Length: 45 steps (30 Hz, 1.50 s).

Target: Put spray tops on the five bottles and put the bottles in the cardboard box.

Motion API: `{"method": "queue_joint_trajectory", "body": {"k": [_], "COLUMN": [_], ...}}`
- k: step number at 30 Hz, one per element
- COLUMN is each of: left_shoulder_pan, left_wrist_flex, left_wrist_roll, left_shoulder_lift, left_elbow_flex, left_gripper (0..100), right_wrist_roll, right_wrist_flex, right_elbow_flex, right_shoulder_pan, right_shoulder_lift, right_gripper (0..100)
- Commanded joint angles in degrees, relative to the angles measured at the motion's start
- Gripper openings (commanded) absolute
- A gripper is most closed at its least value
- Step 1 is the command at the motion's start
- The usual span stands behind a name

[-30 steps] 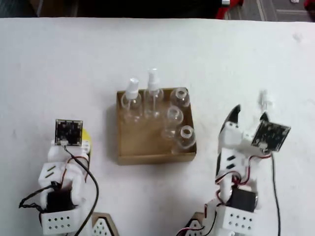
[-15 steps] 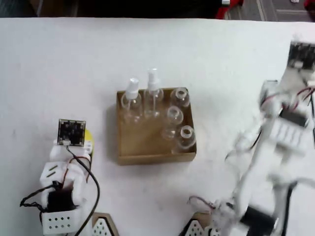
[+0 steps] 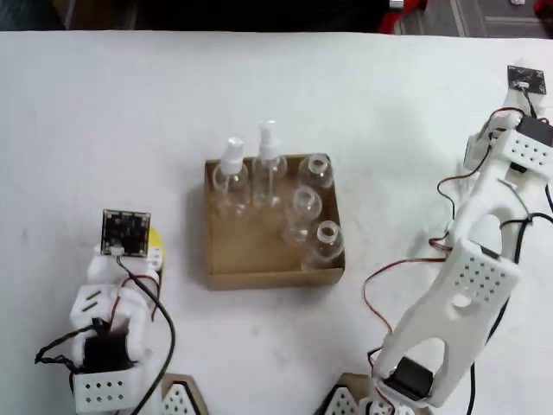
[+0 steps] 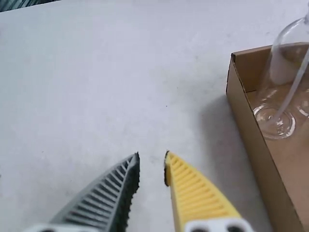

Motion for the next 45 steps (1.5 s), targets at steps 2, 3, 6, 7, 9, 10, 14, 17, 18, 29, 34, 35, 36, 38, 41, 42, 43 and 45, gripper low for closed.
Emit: {"method": "queue_joint_trajectory", "body": {"k": [2, 3, 6, 7, 9, 10, 14, 17, 18, 29, 34, 35, 36, 38, 41, 42, 43, 45], "left_shoulder_pan": [0.75, 0.75, 0.75, 0.75, 0.75, 0.75, 0.75, 0.75, 0.75, 0.75, 0.75, 0.75, 0.75, 0.75, 0.75, 0.75, 0.75, 0.75], "left_wrist_flex": [0.26, 0.26, 0.26, 0.26, 0.26, 0.26, 0.26, 0.35, 0.35, 0.35, 0.35, 0.35, 0.35, 0.35, 0.35, 0.35, 0.35, 0.35], "left_wrist_roll": [-0.62, -0.62, -0.62, -0.62, -0.62, -0.62, -0.62, -0.62, -0.62, -0.62, -0.62, -0.62, -0.62, -0.62, -0.62, -0.62, -0.62, -0.62], "left_shoulder_lift": [-0.22, -0.22, -0.22, -0.22, -0.22, -0.22, -0.22, -0.22, -0.22, -0.22, -0.22, -0.22, -0.22, -0.22, -0.22, -0.22, -0.22, -0.22], "left_elbow_flex": [-0.09, -0.09, -0.09, -0.09, -0.09, -0.09, -0.09, -0.09, -0.09, -0.09, -0.09, -0.09, -0.09, -0.09, -0.09, -0.09, -0.09, -0.09], "left_gripper": [9, 9, 9, 9, 9, 9, 9, 9, 9, 9, 9, 9, 9, 9, 9, 9, 9, 9], "right_wrist_roll": [0.53, 0.53, 0.53, 0.53, 0.53, 0.53, 0.62, 0.62, 0.62, 0.62, 0.62, 0.62, 0.62, 0.62, 0.26, 0.18, 0.18, 0.18], "right_wrist_flex": [5.32, 6.64, 7.60, 7.52, 7.52, 7.52, 6.73, 5.14, 5.14, 8.40, 14.11, 15.25, 16.48, 18.77, 21.85, 21.93, 22.02, 22.02], "right_elbow_flex": [-21.27, -24.70, -32.97, -35.25, -38.95, -40.53, -42.90, -42.37, -42.46, -42.73, -42.73, -42.73, -42.73, -42.73, -42.64, -42.55, -42.55, -42.55], "right_shoulder_pan": [-2.95, -3.47, -3.91, -3.91, -3.82, -3.82, -3.74, -3.65, -3.65, -3.38, -3.56, -3.74, -3.74, -3.91, -4.53, -4.62, -4.79, -4.79], "right_shoulder_lift": [9.71, 11.82, 17.89, 19.82, 23.25, 24.84, 28.53, 29.85, 30.29, 23.78, 14.90, 12.79, 10.68, 6.46, 0.31, -1.54, -3.38, -6.90], "right_gripper": [22.6, 22.6, 22.6, 22.6, 22.6, 22.6, 22.6, 22.4, 21.2, 1.9, 1.6, 1.6, 1.6, 1.6, 1.6, 1.6, 1.6, 1.6]}}
